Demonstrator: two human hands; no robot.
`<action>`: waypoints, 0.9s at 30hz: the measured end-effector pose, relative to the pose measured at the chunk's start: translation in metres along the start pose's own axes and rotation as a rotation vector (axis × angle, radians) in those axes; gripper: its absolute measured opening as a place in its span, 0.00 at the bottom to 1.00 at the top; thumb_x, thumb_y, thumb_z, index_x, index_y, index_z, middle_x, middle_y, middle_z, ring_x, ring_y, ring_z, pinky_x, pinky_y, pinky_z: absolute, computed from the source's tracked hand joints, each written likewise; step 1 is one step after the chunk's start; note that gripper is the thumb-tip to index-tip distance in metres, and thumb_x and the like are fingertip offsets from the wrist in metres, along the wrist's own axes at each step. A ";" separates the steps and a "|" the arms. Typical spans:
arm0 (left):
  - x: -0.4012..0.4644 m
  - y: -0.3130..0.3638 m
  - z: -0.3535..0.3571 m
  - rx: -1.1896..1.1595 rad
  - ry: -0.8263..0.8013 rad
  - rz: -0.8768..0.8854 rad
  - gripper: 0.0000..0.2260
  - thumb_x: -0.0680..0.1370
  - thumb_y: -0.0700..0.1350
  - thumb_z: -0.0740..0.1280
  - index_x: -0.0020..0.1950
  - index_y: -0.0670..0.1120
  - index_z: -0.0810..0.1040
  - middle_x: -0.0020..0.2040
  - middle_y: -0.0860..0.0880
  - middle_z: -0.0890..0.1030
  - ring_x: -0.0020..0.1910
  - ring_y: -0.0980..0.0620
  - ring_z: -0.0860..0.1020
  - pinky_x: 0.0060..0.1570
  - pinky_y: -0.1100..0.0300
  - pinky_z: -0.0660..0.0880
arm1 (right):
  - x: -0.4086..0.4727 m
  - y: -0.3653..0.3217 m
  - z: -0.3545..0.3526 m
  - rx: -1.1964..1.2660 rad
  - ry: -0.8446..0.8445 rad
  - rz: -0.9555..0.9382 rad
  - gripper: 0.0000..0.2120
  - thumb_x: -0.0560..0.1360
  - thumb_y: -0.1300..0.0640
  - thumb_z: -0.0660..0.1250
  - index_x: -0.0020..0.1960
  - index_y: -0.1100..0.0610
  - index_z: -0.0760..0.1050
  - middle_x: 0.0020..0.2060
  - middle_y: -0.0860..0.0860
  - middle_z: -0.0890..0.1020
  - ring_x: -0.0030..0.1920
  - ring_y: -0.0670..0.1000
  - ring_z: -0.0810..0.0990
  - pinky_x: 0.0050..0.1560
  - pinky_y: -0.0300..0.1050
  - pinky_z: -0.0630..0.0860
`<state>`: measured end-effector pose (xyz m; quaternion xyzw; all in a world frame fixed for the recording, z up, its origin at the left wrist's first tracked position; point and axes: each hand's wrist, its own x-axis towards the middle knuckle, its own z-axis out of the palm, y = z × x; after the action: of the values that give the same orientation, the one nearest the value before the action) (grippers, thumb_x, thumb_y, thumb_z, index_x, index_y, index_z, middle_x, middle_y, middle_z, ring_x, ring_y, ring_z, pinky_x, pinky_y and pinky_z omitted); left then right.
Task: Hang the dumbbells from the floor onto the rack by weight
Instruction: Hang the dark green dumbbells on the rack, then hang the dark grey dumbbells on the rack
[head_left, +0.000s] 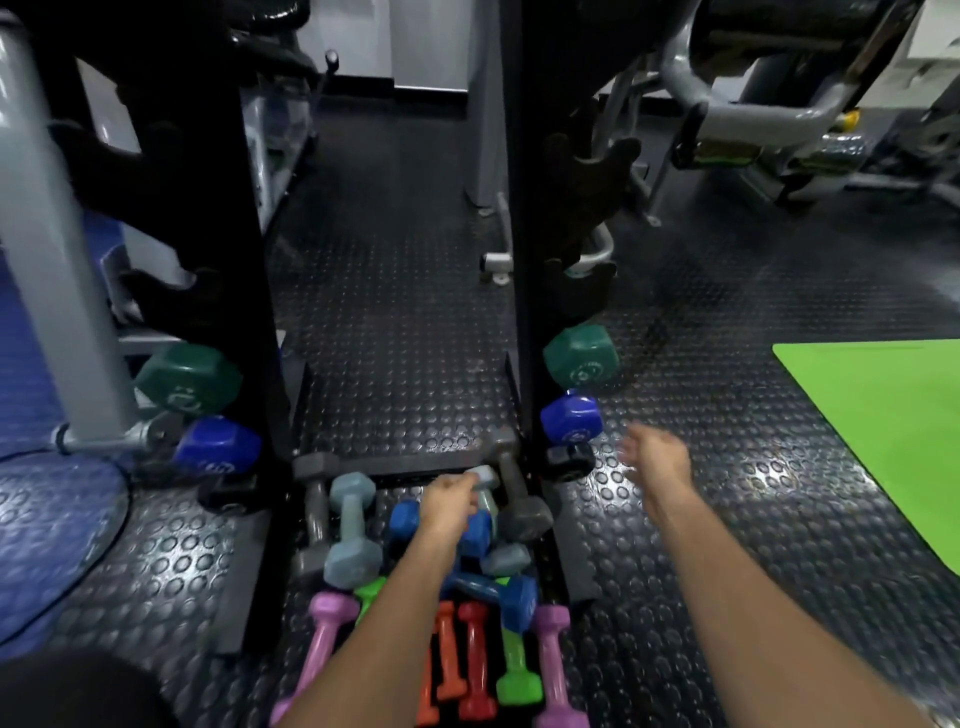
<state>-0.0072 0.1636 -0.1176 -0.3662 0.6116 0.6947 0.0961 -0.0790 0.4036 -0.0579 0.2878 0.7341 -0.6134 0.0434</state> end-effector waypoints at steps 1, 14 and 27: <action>0.003 -0.011 -0.010 -0.002 0.032 -0.012 0.07 0.80 0.46 0.69 0.48 0.42 0.79 0.37 0.47 0.80 0.33 0.51 0.75 0.31 0.60 0.69 | -0.002 0.022 0.003 -0.078 -0.008 0.049 0.09 0.80 0.60 0.64 0.54 0.64 0.80 0.47 0.58 0.83 0.45 0.55 0.80 0.50 0.59 0.81; 0.017 -0.062 -0.064 0.033 0.130 -0.071 0.05 0.81 0.41 0.68 0.46 0.43 0.79 0.39 0.44 0.82 0.31 0.49 0.77 0.29 0.62 0.68 | -0.017 0.129 0.086 -0.556 -0.212 -0.009 0.43 0.61 0.32 0.78 0.68 0.55 0.75 0.61 0.54 0.83 0.60 0.56 0.82 0.65 0.52 0.77; 0.037 -0.070 -0.058 -0.066 0.046 -0.071 0.04 0.81 0.43 0.68 0.49 0.44 0.79 0.42 0.43 0.85 0.35 0.50 0.79 0.30 0.60 0.71 | -0.014 0.137 0.119 -0.501 -0.151 0.011 0.37 0.61 0.43 0.83 0.63 0.55 0.72 0.53 0.53 0.83 0.51 0.55 0.83 0.54 0.49 0.80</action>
<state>0.0301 0.1146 -0.1948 -0.4063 0.5769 0.7023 0.0944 -0.0369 0.2995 -0.2013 0.2256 0.8563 -0.4318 0.1713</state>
